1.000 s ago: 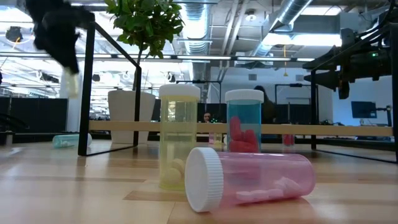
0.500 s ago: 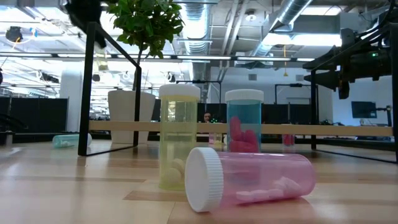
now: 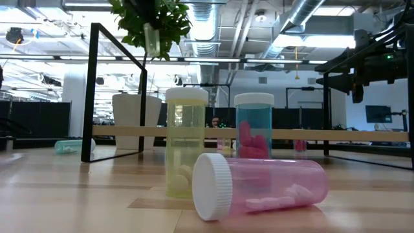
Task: Pick and place medicine bottles onto shelf by color
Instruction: Put the yellow pill bottle on the shelf
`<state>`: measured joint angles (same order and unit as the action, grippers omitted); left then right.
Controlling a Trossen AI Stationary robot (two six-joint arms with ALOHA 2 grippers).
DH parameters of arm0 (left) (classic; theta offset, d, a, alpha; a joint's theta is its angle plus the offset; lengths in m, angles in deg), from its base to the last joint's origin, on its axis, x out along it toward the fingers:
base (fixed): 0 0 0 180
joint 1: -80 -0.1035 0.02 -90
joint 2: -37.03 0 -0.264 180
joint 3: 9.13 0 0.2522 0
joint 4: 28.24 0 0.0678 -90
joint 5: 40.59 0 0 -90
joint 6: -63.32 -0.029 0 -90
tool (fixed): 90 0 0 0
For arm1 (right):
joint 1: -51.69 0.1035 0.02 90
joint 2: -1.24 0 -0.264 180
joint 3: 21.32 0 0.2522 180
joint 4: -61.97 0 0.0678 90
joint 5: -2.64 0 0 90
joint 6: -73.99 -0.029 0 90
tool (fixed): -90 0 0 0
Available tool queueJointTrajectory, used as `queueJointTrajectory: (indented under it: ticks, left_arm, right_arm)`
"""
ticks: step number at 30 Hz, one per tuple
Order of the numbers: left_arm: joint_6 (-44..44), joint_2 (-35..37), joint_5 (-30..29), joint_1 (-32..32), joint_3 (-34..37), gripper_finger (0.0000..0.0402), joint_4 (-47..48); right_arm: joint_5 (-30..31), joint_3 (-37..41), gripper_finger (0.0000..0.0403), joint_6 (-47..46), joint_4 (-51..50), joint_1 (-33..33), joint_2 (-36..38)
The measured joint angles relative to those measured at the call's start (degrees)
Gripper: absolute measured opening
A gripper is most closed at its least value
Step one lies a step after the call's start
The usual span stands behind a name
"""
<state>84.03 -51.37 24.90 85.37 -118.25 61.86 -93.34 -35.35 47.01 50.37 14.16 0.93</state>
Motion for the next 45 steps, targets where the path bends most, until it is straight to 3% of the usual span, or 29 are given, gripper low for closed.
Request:
queueJointTrajectory:
  ticks: [5,11,16,27,38,45]
  left_arm:
    - [-0.04,-7.37,0.3,1.42,-6.92,0.01,1.62]
    - [0.05,-12.81,5.99,1.41,-7.41,0.01,0.8]
    - [-0.02,-14.14,5.62,1.16,-7.17,0.01,-2.09]
    - [-0.83,-14.5,6.69,-0.33,1.57,0.0101,-10.55]
    - [-11.55,-14.44,13.04,-4.94,11.27,0.0101,-21.11]
    - [-15.25,-14.45,15.25,-7.15,13.29,0.0101,-21.97]
  right_arm:
    - [0.01,0.02,0.0224,0.0,0.0,-0.01,0.0]
    - [0.0,0.02,0.0224,0.0,0.0,0.0,0.0]
    - [-0.01,0.02,0.0224,0.0,0.01,-0.01,0.01]
    - [0.0,0.01,0.0224,0.0,0.0,0.0,0.01]
    - [0.01,-0.01,0.0224,0.0,0.0,-0.01,0.0]
    - [-0.01,0.0,0.0224,0.0,0.0,-0.01,-0.01]
